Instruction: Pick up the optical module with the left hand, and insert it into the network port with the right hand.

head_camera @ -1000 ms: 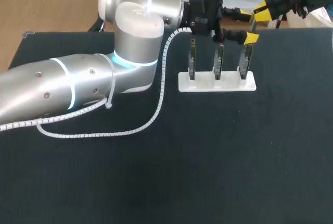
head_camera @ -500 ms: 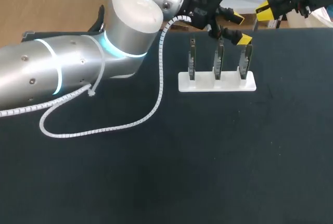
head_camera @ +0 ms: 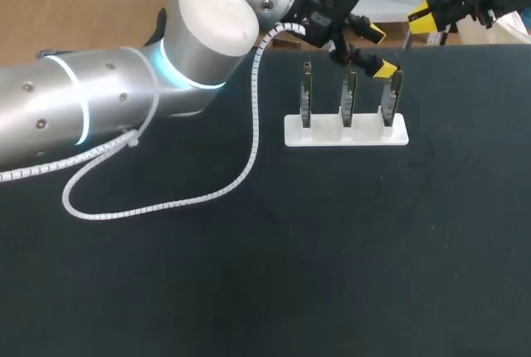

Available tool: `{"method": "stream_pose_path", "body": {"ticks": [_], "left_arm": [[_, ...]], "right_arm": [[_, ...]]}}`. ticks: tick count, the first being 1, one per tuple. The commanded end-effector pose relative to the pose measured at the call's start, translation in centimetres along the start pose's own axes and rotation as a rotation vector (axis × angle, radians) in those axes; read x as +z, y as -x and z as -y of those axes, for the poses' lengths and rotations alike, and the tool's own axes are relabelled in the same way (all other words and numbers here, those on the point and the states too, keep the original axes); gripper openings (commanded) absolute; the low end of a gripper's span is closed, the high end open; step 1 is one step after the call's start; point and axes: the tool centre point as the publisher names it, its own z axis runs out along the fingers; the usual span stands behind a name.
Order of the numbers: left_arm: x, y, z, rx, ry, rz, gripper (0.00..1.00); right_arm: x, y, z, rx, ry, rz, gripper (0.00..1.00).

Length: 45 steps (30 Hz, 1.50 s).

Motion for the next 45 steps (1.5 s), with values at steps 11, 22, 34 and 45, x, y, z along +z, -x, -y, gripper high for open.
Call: {"method": "stream_pose_path", "body": {"ticks": [11,22,34,45], "left_arm": [[0.9,0.0,-0.8,-0.005,-0.026,-0.029,1.00],[1.1,-0.7,-0.1,-0.018,-0.037,-0.044,1.00],[1.1,-1.0,0.2,-0.022,-0.033,-0.039,1.00],[1.1,-1.0,0.2,-0.022,-0.033,-0.039,1.00]], "right_arm": [[-0.2,-0.1,0.0,0.003,0.002,-0.002,0.00],[-0.1,0.0,0.1,0.003,0.010,-0.006,0.00],[0.4,0.3,0.1,-0.024,0.056,-0.019,0.00],[1.7,-0.6,-0.4,-0.049,0.094,-0.063,0.00]]}}
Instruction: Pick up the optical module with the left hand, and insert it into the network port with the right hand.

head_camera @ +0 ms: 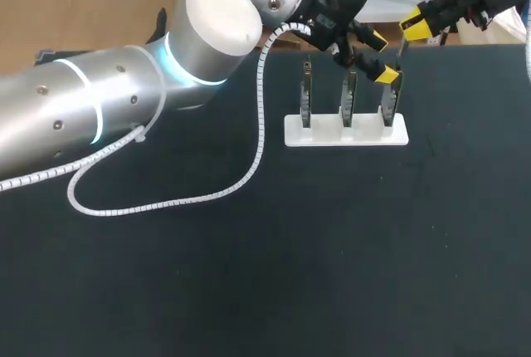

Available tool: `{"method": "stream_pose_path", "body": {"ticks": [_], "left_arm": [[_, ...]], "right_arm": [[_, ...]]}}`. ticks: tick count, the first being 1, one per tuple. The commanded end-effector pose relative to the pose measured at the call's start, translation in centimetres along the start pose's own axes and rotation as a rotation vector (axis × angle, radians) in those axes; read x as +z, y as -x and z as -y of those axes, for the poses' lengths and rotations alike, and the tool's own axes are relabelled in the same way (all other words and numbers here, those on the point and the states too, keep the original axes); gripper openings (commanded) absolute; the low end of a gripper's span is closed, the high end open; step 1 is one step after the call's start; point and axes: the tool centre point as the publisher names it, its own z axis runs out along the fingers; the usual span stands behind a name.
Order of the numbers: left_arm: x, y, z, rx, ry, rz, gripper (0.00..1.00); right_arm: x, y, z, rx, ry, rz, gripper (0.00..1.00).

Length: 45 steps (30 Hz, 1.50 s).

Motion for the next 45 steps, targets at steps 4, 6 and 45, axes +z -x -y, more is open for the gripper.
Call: {"method": "stream_pose_path", "body": {"ticks": [4,6,45], "left_arm": [[-0.1,0.0,0.3,-0.001,0.006,-0.001,1.00],[-0.1,0.0,0.3,-0.001,0.006,-0.001,1.00],[-0.1,0.0,0.3,-0.001,0.006,-0.001,1.00]], "right_arm": [[0.4,-0.5,0.2,0.003,0.006,-0.006,0.00],[0.5,-0.6,0.0,0.003,0.005,-0.007,0.00],[1.1,-1.7,-0.1,0.018,0.011,-0.030,0.00]]}}
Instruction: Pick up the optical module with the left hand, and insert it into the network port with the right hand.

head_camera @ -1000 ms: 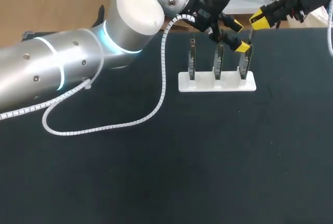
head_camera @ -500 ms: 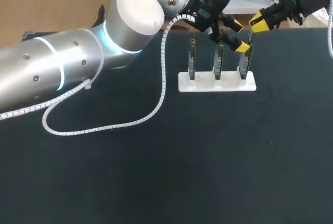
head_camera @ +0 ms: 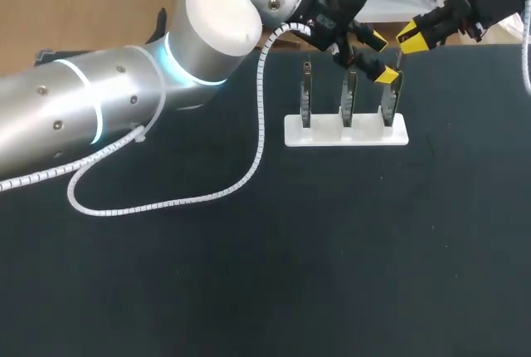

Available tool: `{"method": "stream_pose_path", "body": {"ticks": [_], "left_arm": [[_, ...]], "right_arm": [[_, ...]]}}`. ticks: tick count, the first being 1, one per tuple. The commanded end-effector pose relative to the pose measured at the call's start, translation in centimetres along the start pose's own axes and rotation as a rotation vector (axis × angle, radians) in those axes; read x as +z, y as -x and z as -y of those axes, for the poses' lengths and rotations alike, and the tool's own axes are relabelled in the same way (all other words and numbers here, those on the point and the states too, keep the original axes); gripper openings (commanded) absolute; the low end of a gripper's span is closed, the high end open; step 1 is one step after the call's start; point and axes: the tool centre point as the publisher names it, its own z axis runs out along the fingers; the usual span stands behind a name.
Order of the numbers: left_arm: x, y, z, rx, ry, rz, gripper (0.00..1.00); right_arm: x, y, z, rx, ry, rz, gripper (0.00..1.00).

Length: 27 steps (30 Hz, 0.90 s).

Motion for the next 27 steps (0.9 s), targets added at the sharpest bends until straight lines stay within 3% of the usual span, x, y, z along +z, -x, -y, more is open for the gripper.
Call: {"method": "stream_pose_path", "body": {"ticks": [1,27], "left_arm": [[-0.08,-0.02,0.25,-0.001,0.006,-0.001,1.00],[-0.08,-0.02,0.25,-0.001,0.006,-0.001,1.00]], "right_arm": [[0.11,0.01,0.23,0.002,0.005,-0.006,0.00],[0.22,-0.65,0.31,0.017,0.003,-0.005,0.00]]}}
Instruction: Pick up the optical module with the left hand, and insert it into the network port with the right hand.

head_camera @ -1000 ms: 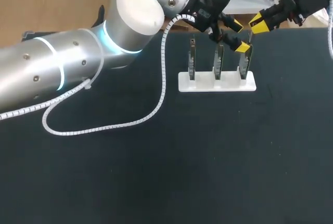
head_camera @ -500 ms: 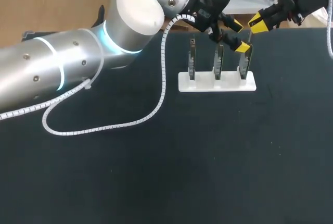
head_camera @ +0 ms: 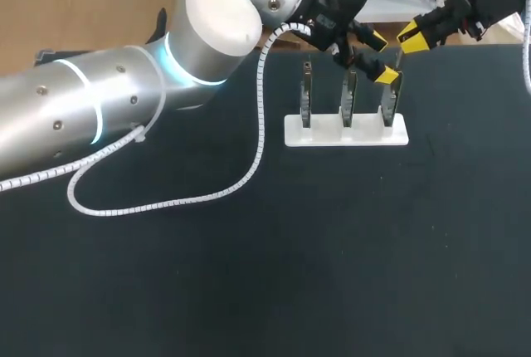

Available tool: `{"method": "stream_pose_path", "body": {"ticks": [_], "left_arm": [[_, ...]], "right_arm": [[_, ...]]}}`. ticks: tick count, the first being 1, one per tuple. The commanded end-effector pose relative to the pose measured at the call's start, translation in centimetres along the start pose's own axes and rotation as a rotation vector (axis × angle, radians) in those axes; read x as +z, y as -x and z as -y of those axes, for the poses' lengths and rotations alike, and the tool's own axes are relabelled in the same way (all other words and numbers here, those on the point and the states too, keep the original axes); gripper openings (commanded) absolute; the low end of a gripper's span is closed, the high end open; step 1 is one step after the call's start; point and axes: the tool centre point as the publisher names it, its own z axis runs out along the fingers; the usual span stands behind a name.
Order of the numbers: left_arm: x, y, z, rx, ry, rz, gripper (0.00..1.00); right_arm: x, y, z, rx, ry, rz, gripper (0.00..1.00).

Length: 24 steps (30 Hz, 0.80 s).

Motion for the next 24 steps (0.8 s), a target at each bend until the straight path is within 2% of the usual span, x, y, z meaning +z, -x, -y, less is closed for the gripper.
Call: {"method": "stream_pose_path", "body": {"ticks": [1,13,24], "left_arm": [[-0.1,0.0,0.2,-0.002,0.006,-0.001,1.00],[-0.1,0.0,0.2,-0.002,0.006,-0.001,1.00],[-0.1,0.0,0.2,-0.002,0.006,-0.001,1.00]], "right_arm": [[0.3,-0.3,0.1,-0.003,0.006,0.004,0.00],[-0.4,0.7,0.1,-0.030,0.004,0.015,0.00],[-0.9,0.6,-0.1,-0.037,0.029,0.000,0.00]]}}
